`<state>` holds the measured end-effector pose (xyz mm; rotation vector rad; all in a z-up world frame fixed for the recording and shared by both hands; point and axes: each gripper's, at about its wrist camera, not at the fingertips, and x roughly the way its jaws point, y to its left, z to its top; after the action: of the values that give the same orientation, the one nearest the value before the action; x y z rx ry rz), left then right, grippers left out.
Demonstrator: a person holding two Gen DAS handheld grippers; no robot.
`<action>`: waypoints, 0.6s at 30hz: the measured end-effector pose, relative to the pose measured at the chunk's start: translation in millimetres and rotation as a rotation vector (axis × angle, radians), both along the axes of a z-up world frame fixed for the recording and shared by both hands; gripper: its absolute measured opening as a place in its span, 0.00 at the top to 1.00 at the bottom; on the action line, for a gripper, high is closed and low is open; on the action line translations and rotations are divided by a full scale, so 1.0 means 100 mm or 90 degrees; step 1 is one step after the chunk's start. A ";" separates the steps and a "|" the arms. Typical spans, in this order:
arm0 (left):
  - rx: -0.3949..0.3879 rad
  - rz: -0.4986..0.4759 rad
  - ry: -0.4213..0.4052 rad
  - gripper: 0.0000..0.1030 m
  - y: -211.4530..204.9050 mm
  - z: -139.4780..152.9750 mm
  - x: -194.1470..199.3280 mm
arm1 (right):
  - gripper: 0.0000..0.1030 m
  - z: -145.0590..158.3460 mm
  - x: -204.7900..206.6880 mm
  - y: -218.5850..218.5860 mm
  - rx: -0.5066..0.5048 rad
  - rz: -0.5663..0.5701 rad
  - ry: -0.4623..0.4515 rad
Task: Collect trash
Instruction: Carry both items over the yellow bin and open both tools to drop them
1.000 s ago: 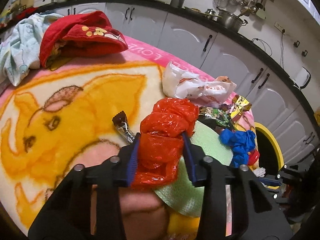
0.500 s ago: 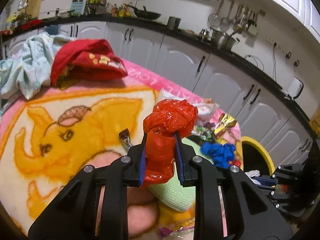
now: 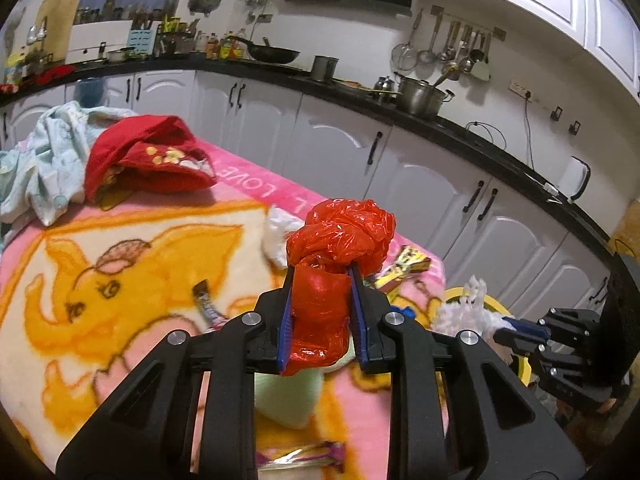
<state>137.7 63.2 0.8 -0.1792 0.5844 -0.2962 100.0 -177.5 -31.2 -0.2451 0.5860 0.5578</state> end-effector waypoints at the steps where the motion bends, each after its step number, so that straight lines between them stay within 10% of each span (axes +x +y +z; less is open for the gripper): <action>1: -0.002 -0.004 -0.001 0.83 -0.04 0.01 0.00 | 0.90 0.02 -0.01 -0.05 0.003 -0.007 -0.001; 18: 0.022 -0.076 -0.021 0.83 -0.90 0.06 0.00 | 0.90 0.14 -0.05 -0.88 0.040 -0.141 -0.023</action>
<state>137.5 -26.4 7.2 -0.1063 0.5681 -0.4037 94.6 -265.9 -16.9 -0.1282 0.5510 0.3559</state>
